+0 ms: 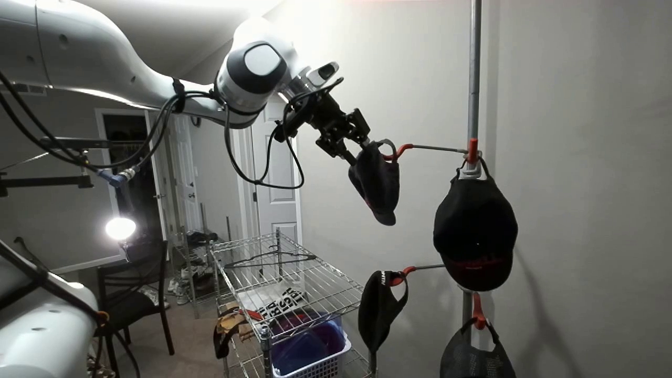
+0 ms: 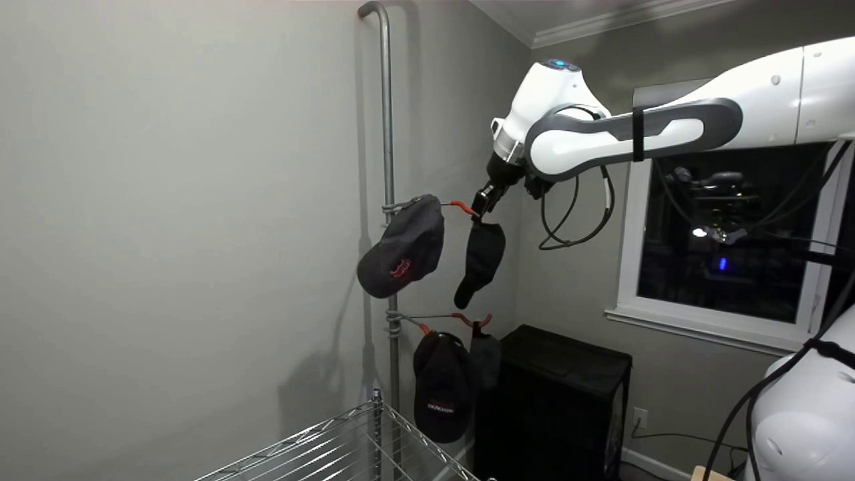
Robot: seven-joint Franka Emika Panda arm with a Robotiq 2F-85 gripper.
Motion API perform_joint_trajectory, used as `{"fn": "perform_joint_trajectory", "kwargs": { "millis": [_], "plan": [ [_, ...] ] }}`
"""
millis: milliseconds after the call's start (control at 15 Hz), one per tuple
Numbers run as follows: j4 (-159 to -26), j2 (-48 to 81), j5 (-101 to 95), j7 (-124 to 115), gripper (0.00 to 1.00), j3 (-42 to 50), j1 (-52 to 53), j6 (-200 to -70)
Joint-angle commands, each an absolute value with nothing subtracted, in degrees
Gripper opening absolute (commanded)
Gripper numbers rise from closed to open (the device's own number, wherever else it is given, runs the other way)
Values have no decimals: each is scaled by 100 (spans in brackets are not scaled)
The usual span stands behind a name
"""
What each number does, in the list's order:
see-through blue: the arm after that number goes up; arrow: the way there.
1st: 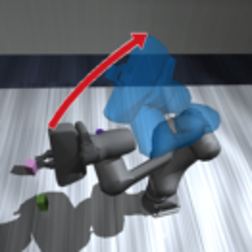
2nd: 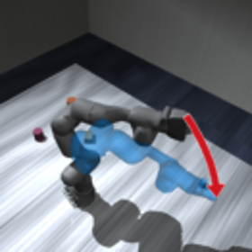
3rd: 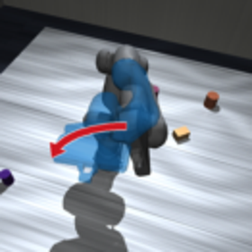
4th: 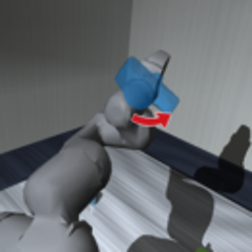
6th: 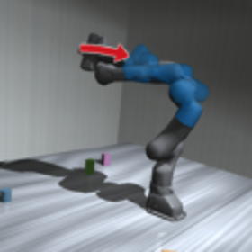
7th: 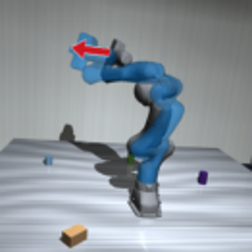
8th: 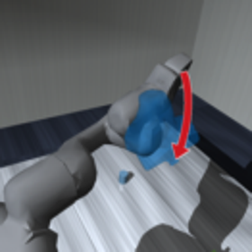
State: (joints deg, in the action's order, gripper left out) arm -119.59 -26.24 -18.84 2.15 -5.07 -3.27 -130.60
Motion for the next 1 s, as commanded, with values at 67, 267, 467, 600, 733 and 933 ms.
{"fn": "perform_joint_trajectory", "kwargs": {
  "millis": [67, 267, 467, 600, 733, 933],
  "plan": [
    [-12253, -2793, -1887, 851, 98, -162, -183, -13144],
    [-12877, -3148, -1660, 1714, 100, 339, -9, -13377],
    [-13608, -3602, -1493, 2723, 100, 900, 178, -13591],
    [-14110, -4074, -1362, 3528, 100, 1307, 362, -13831],
    [-14496, -4534, -1320, 4166, 100, 1569, 515, -13839],
    [-14960, -5157, -1182, 4950, 100, 1840, 733, -13890]
  ]
}}
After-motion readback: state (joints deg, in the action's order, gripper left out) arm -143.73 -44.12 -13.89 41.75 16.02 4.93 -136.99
